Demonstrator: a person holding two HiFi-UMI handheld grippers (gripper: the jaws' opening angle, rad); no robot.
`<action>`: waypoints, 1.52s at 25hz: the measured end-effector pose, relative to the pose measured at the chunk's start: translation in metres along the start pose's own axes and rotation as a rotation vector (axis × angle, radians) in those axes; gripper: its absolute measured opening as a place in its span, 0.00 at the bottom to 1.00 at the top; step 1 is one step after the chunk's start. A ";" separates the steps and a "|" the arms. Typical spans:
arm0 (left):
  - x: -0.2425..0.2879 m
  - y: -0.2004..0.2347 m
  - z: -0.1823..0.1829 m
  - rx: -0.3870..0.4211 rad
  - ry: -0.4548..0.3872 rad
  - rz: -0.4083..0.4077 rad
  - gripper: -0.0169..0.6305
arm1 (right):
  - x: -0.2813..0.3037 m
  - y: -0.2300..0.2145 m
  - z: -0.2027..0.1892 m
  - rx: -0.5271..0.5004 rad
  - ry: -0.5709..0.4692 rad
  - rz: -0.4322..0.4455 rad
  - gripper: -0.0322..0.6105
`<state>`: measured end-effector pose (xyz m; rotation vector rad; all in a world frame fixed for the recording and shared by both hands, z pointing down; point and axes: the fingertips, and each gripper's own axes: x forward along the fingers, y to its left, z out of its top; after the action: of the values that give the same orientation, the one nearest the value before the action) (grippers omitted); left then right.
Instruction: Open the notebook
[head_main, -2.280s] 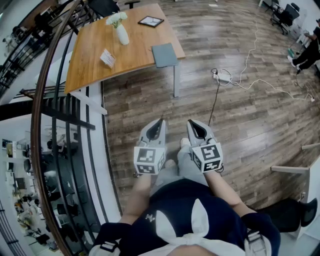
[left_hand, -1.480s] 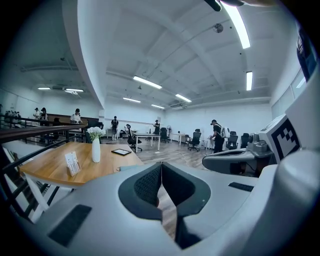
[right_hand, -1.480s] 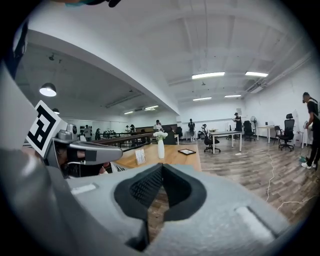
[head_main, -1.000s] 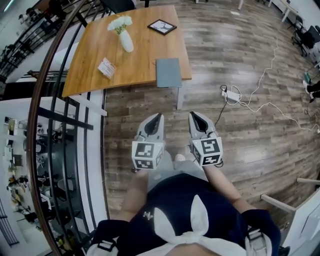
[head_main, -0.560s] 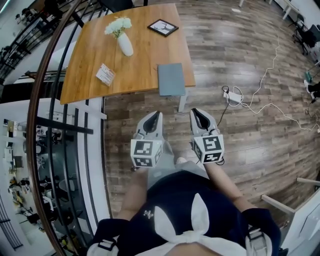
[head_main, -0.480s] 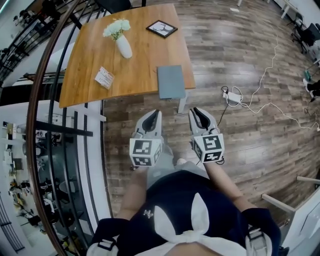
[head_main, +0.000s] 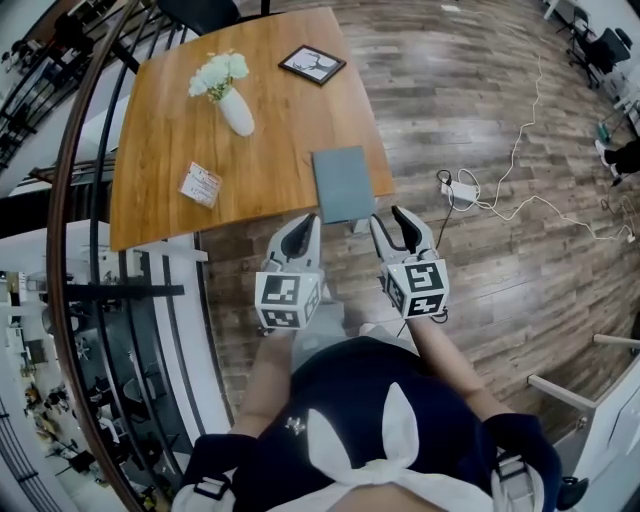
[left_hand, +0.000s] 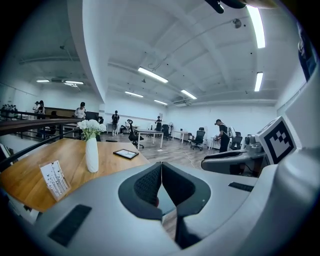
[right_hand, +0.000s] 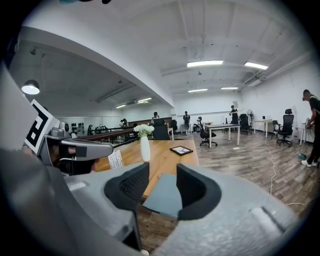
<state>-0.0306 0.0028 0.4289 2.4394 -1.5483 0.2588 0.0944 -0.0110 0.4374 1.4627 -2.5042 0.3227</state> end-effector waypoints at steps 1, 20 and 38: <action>0.004 0.006 0.002 -0.002 0.002 -0.005 0.06 | 0.007 0.000 0.002 0.002 0.005 -0.005 0.31; 0.065 0.071 -0.016 -0.007 0.104 -0.143 0.06 | 0.102 -0.029 -0.037 0.101 0.158 -0.108 0.33; 0.119 0.086 -0.027 -0.051 0.181 -0.094 0.06 | 0.150 -0.064 -0.075 0.142 0.316 -0.038 0.35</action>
<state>-0.0589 -0.1273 0.4970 2.3690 -1.3452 0.4049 0.0846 -0.1430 0.5590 1.3825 -2.2373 0.6798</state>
